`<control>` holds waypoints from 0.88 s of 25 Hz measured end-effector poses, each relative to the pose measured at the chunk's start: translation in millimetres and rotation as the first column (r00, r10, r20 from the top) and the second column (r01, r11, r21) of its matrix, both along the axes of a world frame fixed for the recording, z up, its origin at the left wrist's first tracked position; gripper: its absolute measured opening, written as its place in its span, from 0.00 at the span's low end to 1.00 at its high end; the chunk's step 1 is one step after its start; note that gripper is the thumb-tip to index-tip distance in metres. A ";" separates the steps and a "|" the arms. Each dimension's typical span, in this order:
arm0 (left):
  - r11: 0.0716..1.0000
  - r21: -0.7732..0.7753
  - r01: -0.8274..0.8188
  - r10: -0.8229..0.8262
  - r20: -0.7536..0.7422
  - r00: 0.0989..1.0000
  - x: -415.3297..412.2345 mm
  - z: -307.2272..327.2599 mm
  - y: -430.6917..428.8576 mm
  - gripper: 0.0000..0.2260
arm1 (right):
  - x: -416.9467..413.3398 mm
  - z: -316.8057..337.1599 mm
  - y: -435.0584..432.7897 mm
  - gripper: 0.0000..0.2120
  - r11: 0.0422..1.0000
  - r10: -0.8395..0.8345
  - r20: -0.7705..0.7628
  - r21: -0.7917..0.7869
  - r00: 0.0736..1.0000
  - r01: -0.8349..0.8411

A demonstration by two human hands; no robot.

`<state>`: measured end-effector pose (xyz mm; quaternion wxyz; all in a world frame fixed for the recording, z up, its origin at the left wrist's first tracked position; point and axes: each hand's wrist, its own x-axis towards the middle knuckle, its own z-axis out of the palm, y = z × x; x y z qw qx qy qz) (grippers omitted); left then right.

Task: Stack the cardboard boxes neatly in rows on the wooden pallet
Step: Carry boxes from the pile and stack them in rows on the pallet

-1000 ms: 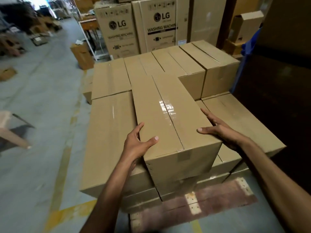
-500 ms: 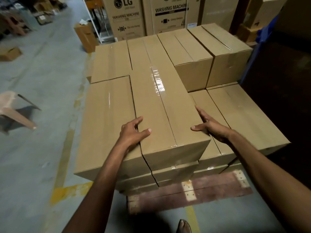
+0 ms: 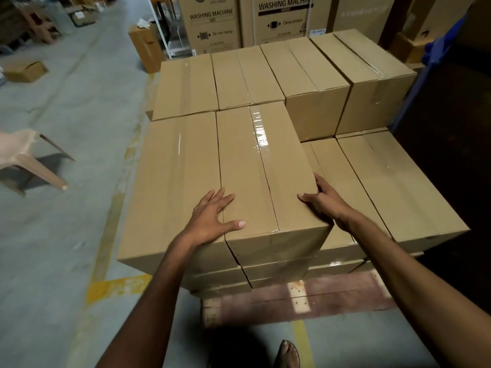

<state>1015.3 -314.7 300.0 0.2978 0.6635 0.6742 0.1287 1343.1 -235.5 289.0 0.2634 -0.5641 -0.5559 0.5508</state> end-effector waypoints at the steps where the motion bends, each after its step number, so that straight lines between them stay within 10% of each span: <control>1: 0.997 -0.042 0.067 -0.067 0.002 0.998 -6.1 -0.3 -2.0 0.46 | 1.1 0.2 -0.1 0.32 1.000 0.007 -0.007 0.002 1.000 -0.007; 10: 0.968 -0.096 0.230 -0.220 0.110 0.969 -20.4 -1.3 -6.4 0.50 | 6.3 9.4 -4.0 0.33 0.998 0.027 0.192 0.050 0.981 -0.037; 14: 0.960 -0.097 0.261 -0.261 0.015 0.965 -34.4 8.4 -11.8 0.51 | -33.9 21.1 -27.4 0.37 0.849 -0.088 0.632 0.451 0.770 -0.273; 17: 0.966 -0.022 0.257 -0.258 -0.040 0.965 -29.0 4.0 -16.8 0.45 | -64.0 1.5 -52.5 0.35 0.710 0.119 0.771 0.375 0.626 -0.596; 22: 0.969 0.020 0.247 -0.248 0.029 0.968 -31.6 -10.8 -19.7 0.42 | -59.2 -18.0 -57.8 0.35 0.663 0.089 0.817 0.378 0.569 -0.646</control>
